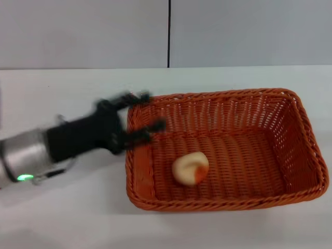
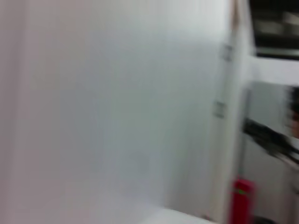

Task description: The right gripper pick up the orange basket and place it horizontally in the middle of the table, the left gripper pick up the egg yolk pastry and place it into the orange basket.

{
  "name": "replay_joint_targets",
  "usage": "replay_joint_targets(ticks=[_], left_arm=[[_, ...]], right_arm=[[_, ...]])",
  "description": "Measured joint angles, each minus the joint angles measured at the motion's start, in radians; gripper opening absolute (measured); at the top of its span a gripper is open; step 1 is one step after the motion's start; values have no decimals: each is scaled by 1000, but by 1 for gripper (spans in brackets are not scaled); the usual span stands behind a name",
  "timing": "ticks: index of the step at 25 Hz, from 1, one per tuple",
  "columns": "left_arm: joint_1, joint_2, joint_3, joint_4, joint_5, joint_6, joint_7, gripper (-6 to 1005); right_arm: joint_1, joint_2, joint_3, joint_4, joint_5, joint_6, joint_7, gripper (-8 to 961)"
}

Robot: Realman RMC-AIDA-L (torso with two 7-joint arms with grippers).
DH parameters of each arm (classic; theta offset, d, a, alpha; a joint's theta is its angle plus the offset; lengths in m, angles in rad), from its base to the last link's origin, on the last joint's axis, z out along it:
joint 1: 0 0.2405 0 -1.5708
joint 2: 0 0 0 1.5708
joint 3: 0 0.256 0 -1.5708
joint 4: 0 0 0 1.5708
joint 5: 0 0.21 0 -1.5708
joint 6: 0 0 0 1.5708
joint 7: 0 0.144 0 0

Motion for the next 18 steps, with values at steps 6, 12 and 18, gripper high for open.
replay_joint_targets(ticks=[6,12,18], left_arm=[[146,0,-220,-131,-39,30,4,769],[226,-4,-516,-109,-41,46,93,821],[282,-7,-737,54,-80,12,331,817]], right_arm=[[0,0,2,9,-2,12,-51,455],[11,0,2,51,-4,15,-123,455],[49,-1,1,100,-3,39,-186,466]])
